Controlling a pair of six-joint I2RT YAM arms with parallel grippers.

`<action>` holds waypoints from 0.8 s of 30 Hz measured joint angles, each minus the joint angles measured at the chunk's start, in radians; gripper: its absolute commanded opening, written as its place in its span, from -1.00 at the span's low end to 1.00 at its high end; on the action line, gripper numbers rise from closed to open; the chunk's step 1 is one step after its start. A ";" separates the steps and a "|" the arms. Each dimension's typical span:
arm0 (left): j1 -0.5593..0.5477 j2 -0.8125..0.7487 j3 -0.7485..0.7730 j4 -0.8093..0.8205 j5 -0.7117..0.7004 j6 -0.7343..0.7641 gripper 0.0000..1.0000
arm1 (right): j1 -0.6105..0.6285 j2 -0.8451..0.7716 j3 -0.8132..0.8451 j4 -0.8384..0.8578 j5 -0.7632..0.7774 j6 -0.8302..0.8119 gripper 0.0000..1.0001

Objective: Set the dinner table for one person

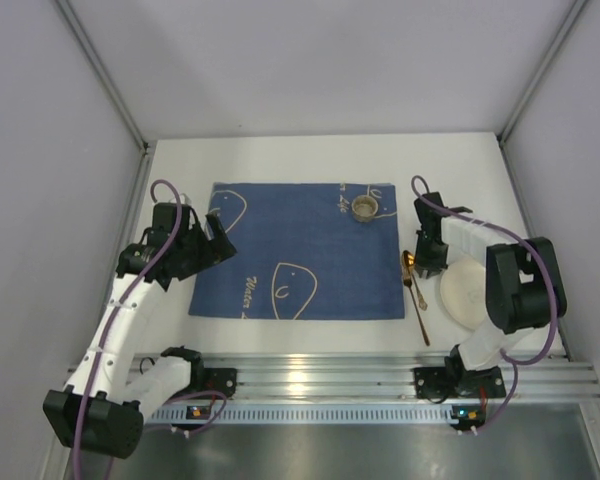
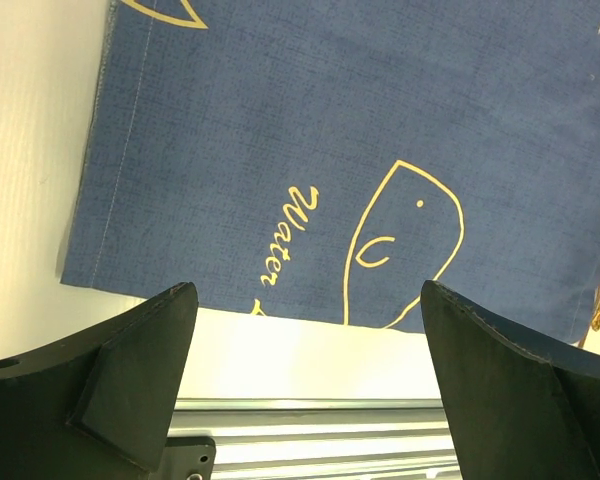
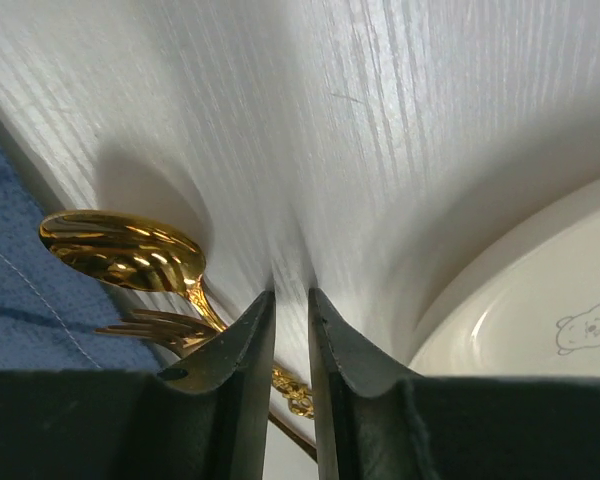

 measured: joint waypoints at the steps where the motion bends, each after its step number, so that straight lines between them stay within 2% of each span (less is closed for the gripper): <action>1: 0.000 0.000 0.000 -0.001 -0.002 0.001 0.97 | 0.000 0.002 0.003 0.006 -0.003 0.000 -0.58; 11: 0.000 0.003 0.000 -0.003 -0.039 -0.020 0.97 | 0.000 -0.020 0.007 0.014 -0.034 -0.016 -0.45; 17: 0.000 -0.012 -0.006 -0.003 -0.074 -0.053 0.97 | 0.000 -0.134 -0.006 0.011 -0.082 -0.034 -0.45; 24: 0.000 -0.048 -0.031 -0.010 -0.097 -0.092 0.97 | 0.000 -0.144 -0.040 0.019 -0.132 -0.042 -0.45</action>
